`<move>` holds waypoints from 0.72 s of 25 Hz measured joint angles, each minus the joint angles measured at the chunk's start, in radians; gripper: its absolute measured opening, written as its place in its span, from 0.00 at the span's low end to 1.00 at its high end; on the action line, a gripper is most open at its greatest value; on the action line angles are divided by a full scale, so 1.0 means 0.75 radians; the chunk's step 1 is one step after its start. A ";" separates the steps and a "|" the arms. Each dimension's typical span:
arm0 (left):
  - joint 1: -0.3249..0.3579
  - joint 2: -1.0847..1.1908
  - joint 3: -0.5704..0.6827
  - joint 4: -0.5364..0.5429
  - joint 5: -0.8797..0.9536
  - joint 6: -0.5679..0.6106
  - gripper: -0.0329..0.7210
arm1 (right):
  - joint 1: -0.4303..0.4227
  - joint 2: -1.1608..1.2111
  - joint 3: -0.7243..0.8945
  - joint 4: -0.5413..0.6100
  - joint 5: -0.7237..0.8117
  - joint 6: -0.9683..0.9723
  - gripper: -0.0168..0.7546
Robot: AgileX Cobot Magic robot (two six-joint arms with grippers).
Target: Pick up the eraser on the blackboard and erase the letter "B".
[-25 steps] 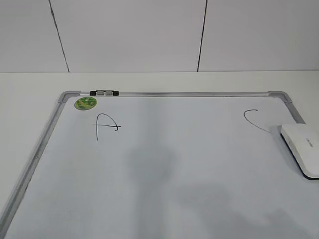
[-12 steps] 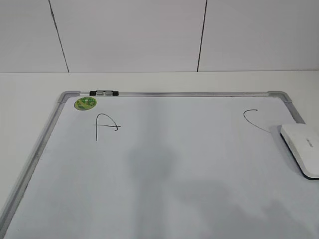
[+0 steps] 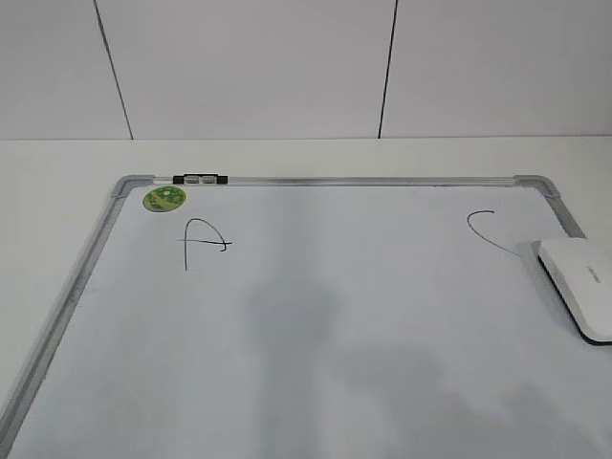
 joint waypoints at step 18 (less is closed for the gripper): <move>0.091 0.000 0.000 0.000 -0.003 0.000 0.36 | 0.000 0.000 0.000 0.000 -0.003 0.000 0.76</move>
